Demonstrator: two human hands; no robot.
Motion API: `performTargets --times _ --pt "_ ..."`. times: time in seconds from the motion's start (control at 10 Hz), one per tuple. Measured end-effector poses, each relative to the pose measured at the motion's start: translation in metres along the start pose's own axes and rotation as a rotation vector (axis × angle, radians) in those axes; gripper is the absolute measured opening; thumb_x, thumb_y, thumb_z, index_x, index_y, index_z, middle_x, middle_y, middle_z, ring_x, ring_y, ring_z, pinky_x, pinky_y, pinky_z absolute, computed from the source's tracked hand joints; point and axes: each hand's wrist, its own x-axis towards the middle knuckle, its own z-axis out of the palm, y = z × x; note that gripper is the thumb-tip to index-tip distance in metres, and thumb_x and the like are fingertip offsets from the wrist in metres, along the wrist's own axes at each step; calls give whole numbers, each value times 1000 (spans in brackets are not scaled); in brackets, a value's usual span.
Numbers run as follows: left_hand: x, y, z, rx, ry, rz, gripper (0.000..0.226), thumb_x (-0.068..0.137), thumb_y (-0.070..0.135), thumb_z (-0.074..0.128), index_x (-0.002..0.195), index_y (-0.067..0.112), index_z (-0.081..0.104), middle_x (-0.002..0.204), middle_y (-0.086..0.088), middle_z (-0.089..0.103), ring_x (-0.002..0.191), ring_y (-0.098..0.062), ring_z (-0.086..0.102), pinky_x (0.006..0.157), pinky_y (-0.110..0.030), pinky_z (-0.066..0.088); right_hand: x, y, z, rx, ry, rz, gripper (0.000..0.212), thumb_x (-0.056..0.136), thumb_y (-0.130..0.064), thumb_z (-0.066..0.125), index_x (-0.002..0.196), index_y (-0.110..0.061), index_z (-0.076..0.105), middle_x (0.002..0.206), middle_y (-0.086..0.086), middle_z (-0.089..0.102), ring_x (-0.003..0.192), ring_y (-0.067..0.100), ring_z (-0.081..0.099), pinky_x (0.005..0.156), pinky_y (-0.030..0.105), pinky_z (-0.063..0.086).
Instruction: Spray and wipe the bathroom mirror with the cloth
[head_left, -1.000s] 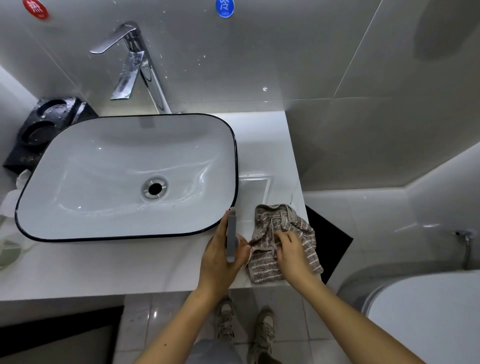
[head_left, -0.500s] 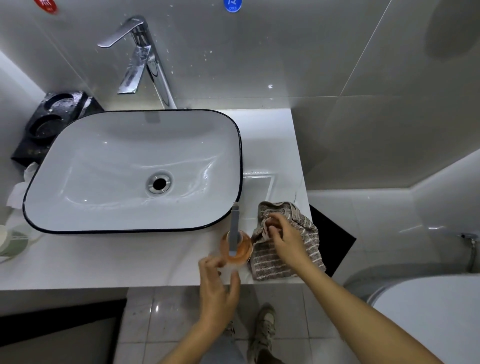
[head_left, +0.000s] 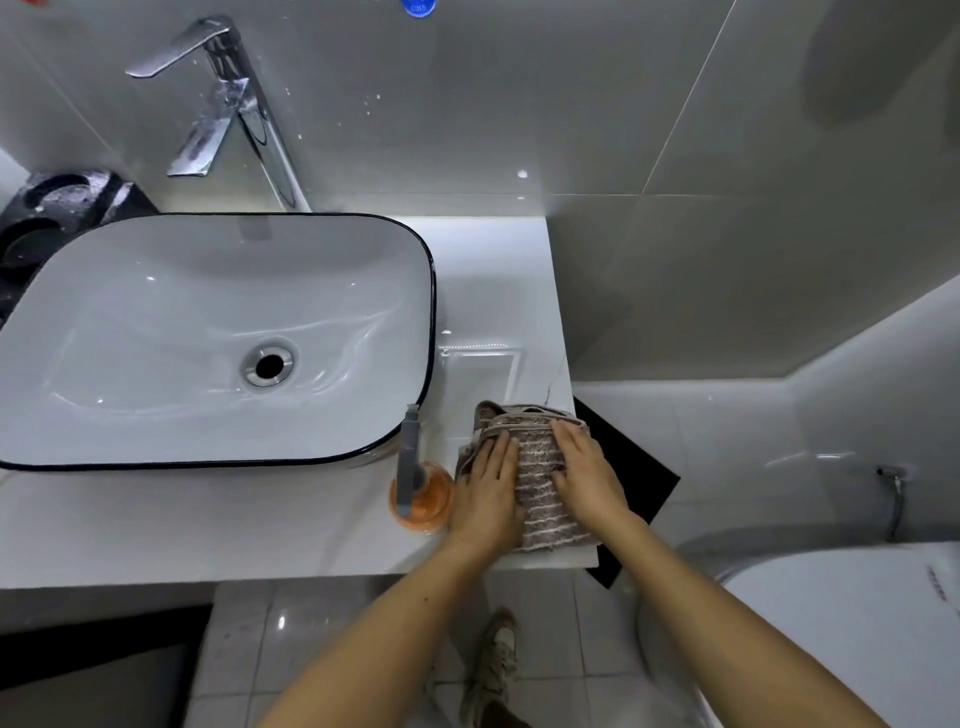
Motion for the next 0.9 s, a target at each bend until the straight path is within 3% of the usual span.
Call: performTargets --times 0.1,0.2,0.4,0.5,0.7,0.9 --pt "11 6 -3 -60 -37 -76 88 80 25 49 147 20 -8 159 2 -9 146 -17 -6 116 -40 3 8 9 -6 -115 -63 -10 65 91 -26 51 146 -24 14 156 -4 -4 141 22 6 115 33 12" --pt "19 11 -5 -77 -79 -117 93 76 27 55 147 21 -6 158 -1 -9 145 -22 -9 117 -44 -2 14 10 -11 -90 -91 -23 66 91 -29 51 146 -23 14 156 -5 0 141 21 7 115 32 10" --pt "-8 3 -5 -195 178 -76 75 85 16 47 147 17 5 159 -3 -1 145 -22 -7 114 -31 -4 -5 0 -7 175 47 -56 55 93 -15 45 143 -19 24 154 -4 18 140 14 18 111 25 19" --pt "-28 6 -3 -208 163 -23 72 87 13 43 148 15 5 159 -5 -3 146 -22 -9 110 -26 -11 -20 -3 -9 229 60 -44 53 91 -7 44 141 -19 31 152 -3 23 138 14 24 109 24 23" --pt "-64 3 -21 -301 95 -3 68 88 17 48 147 17 16 158 -3 11 145 -19 9 116 -31 10 -57 -11 -10 221 21 50 53 89 -4 41 139 -22 37 147 0 36 128 18 41 101 29 37" --pt "-120 -37 -32 -292 69 94 61 82 22 50 140 23 34 150 -2 36 136 -19 33 111 -33 30 -105 -49 7 180 32 15 49 88 -9 45 137 -17 40 145 4 38 131 20 38 101 21 31"
